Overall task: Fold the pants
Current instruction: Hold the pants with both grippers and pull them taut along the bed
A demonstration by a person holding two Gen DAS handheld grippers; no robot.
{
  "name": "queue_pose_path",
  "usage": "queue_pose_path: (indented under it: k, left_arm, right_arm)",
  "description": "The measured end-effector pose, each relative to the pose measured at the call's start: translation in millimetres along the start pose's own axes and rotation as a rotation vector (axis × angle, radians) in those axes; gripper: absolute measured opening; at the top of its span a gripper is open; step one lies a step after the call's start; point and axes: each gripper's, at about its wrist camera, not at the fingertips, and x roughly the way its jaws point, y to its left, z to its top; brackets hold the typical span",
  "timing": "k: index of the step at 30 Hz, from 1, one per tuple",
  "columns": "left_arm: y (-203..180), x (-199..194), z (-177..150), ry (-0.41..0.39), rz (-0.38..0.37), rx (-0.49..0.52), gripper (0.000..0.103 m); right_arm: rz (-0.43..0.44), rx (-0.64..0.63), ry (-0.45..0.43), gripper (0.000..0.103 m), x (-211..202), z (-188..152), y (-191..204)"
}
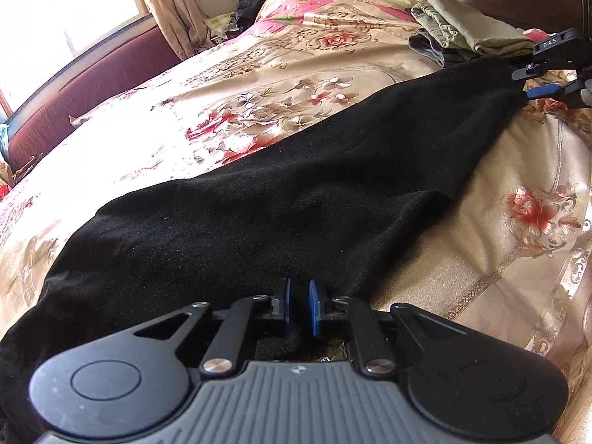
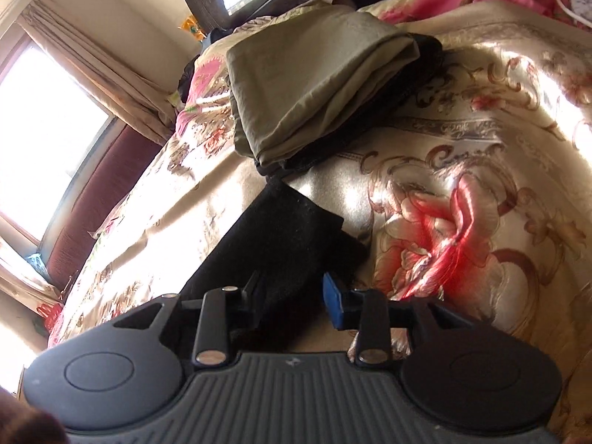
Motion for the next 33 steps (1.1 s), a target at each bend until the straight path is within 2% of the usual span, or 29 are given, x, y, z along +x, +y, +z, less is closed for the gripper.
queue_pose_path:
  k: [5,9,10,11,12,13,17,21,23,25,27,29,31,33]
  left_arm:
    - [0.8,-0.5,0.2,-0.002,-0.003,-0.003,0.028]
    - [1.2,0.1,-0.7,-0.004,-0.005,-0.005,0.028]
    - [1.2,0.2,-0.7,-0.004,-0.004,-0.005,0.028]
    - [1.5,0.3,-0.7,-0.004,-0.006,-0.007,0.028]
    - [2.0,0.5,-0.8,-0.005,-0.008,-0.009,0.028]
    - [2.2,0.7,-0.9,-0.005,-0.009,-0.008,0.028]
    - [2.7,1.0,0.4,-0.005,-0.016,0.003,0.028]
    - [3.0,0.6,1.0,-0.003,-0.017,0.004,0.028]
    - [2.2,1.2,0.7,-0.006,-0.017,0.005,0.028]
    - [2.1,1.7,-0.5,-0.012,-0.017,0.003,0.028]
    - [2.5,1.8,-2.0,-0.016,-0.018,-0.001,0.028]
    - [2.9,0.9,-3.2,-0.018,-0.019,-0.001,0.029]
    - [2.9,0.5,-3.0,-0.016,-0.021,0.000,0.029]
    - [2.2,0.0,-1.8,-0.013,-0.020,0.005,0.029]
  right_arm:
    - [-0.039,0.039,-0.022,0.037,14.5,11.9,-2.5]
    - [-0.060,-0.012,-0.010,0.037,29.2,13.2,3.6]
    - [-0.047,-0.004,0.001,0.034,30.7,13.5,3.9]
    - [-0.038,-0.001,0.002,0.022,31.2,13.9,5.6]
    - [-0.033,-0.012,0.000,0.006,30.4,15.8,8.4]
    - [-0.020,-0.016,0.002,0.005,28.5,18.1,10.7]
    - [0.119,0.005,-0.014,0.004,14.9,41.2,32.0]
    - [0.314,-0.030,-0.106,0.004,-19.9,57.5,65.0]
    - [0.277,-0.043,-0.104,0.004,-22.0,55.2,64.4]
    - [0.141,-0.042,-0.057,0.004,-7.9,47.5,46.5]
    - [0.017,0.014,0.040,0.004,15.0,35.5,18.0]
    - [-0.021,0.060,0.084,0.005,25.4,24.8,-1.3]
    - [-0.009,0.150,0.106,0.009,28.5,18.9,-15.2]
    - [0.005,0.192,0.093,0.011,24.7,17.3,-21.5]
